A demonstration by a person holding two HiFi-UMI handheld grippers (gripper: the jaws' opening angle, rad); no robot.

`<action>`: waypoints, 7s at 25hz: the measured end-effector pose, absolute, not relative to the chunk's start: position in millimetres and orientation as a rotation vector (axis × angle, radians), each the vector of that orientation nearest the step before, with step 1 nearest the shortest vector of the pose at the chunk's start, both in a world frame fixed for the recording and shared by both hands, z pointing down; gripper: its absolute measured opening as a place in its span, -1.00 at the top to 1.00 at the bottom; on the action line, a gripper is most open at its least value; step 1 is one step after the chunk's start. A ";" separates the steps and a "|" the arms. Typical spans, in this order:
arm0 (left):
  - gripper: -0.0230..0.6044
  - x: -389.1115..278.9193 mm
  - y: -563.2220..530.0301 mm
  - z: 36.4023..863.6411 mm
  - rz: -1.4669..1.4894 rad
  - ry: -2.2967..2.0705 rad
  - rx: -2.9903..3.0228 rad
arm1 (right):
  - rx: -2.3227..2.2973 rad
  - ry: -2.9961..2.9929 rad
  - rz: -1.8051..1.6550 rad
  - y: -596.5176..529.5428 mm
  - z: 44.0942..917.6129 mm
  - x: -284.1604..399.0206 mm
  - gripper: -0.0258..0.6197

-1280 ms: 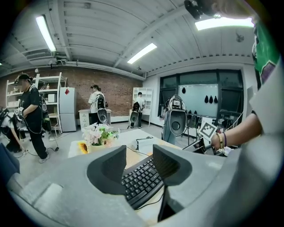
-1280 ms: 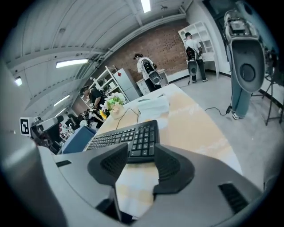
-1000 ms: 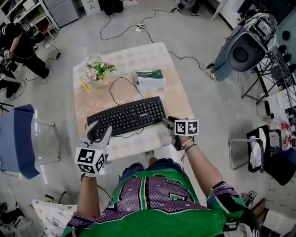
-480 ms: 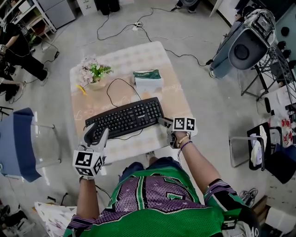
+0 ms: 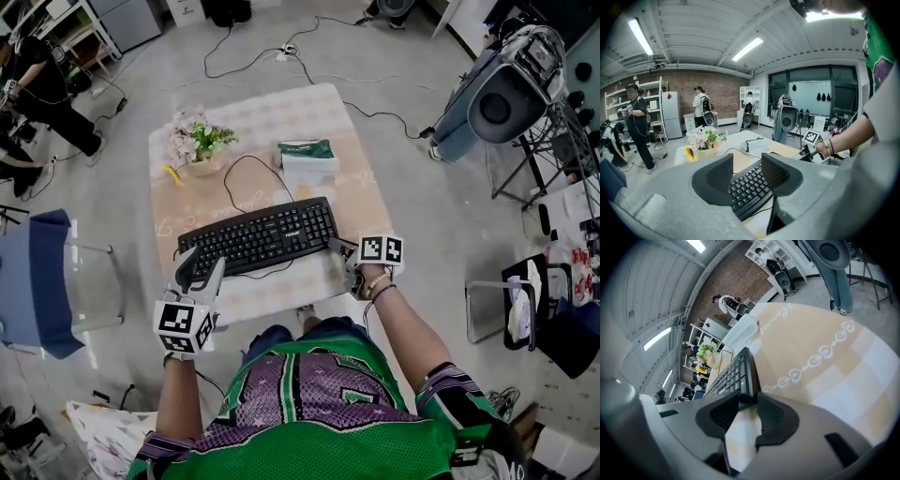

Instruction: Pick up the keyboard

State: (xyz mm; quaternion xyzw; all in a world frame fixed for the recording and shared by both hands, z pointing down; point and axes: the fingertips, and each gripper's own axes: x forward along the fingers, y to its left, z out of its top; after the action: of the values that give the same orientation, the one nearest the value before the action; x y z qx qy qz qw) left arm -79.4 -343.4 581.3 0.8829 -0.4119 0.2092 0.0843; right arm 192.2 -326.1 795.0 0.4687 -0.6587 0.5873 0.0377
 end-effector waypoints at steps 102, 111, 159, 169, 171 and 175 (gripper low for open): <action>0.65 -33.9 -388.7 747.3 2.049 -0.810 2.828 | 1.348 -2.402 1.910 -350.3 674.9 206.1 0.63; 0.65 -30.8 -381.9 736.6 1.925 -0.824 2.828 | 1.373 -2.542 1.725 -336.8 675.2 216.6 0.69; 0.67 -173.6 -260.0 481.2 0.412 -1.549 2.682 | 1.482 -2.443 0.464 -273.4 525.6 84.1 0.83; 0.67 -191.1 -251.8 448.5 0.288 -1.673 2.656 | 1.650 -2.485 0.273 -279.5 456.4 93.8 0.85; 0.67 -191.3 -252.0 439.6 0.236 -1.709 2.651 | 1.679 -2.482 0.224 -278.2 445.5 97.6 0.85; 0.67 -194.4 -257.2 422.3 0.133 -1.754 2.628 | 1.775 -2.476 0.175 -279.5 426.6 106.3 0.87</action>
State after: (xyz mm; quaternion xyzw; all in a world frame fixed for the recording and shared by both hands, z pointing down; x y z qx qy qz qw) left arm -194.4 -257.2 422.3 0.8310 -0.5545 0.0420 -0.0102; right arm 106.3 -279.5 426.6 0.5812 -0.8105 0.0572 0.0451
